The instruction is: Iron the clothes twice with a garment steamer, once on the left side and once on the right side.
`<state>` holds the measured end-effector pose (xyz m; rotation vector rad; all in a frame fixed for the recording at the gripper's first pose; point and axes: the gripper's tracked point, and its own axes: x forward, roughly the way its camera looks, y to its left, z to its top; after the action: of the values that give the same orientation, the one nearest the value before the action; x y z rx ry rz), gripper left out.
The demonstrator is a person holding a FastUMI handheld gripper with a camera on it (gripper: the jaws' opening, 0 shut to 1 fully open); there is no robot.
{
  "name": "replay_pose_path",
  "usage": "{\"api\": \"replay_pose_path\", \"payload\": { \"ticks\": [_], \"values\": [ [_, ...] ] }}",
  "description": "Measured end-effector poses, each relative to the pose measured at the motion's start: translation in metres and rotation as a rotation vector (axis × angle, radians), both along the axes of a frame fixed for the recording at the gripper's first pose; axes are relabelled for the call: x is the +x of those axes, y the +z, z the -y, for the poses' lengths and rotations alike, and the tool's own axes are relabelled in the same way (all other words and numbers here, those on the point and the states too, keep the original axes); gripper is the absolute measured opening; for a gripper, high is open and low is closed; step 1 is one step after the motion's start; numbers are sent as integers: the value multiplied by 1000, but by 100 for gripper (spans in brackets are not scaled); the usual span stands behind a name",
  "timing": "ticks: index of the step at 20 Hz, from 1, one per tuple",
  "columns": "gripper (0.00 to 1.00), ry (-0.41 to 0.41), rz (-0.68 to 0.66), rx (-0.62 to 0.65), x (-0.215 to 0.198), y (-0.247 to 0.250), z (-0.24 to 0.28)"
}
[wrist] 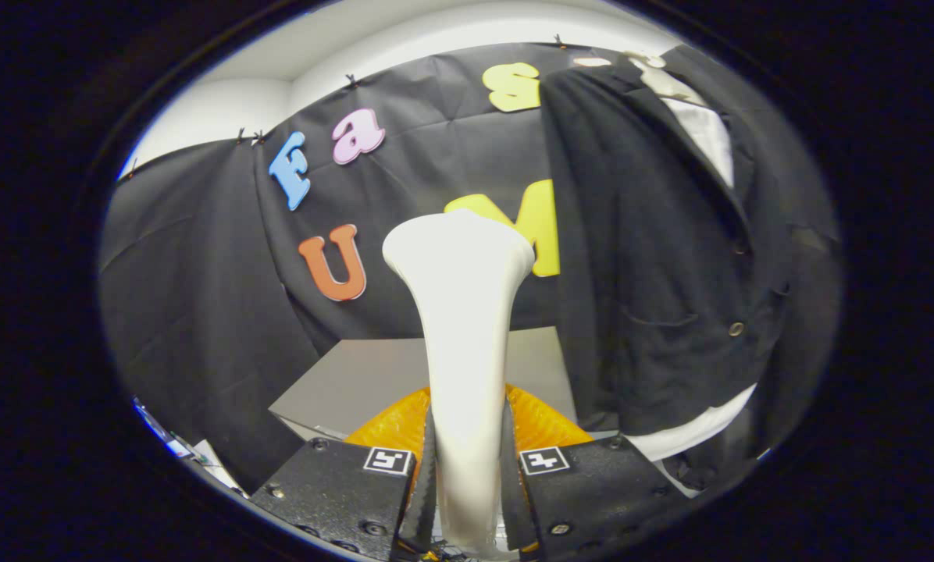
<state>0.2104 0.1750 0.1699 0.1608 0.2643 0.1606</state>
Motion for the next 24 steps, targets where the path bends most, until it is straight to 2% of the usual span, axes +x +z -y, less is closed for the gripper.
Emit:
{"api": "replay_pose_path", "payload": {
  "ticks": [4, 10, 18, 24],
  "values": [
    [37, -117, 58, 12, -30, 22, 66],
    [37, -195, 198, 67, -64, 70, 141],
    [37, -262, 421, 43, -64, 153, 227],
    [37, -284, 556, 29, -44, 203, 253]
  ]
}}
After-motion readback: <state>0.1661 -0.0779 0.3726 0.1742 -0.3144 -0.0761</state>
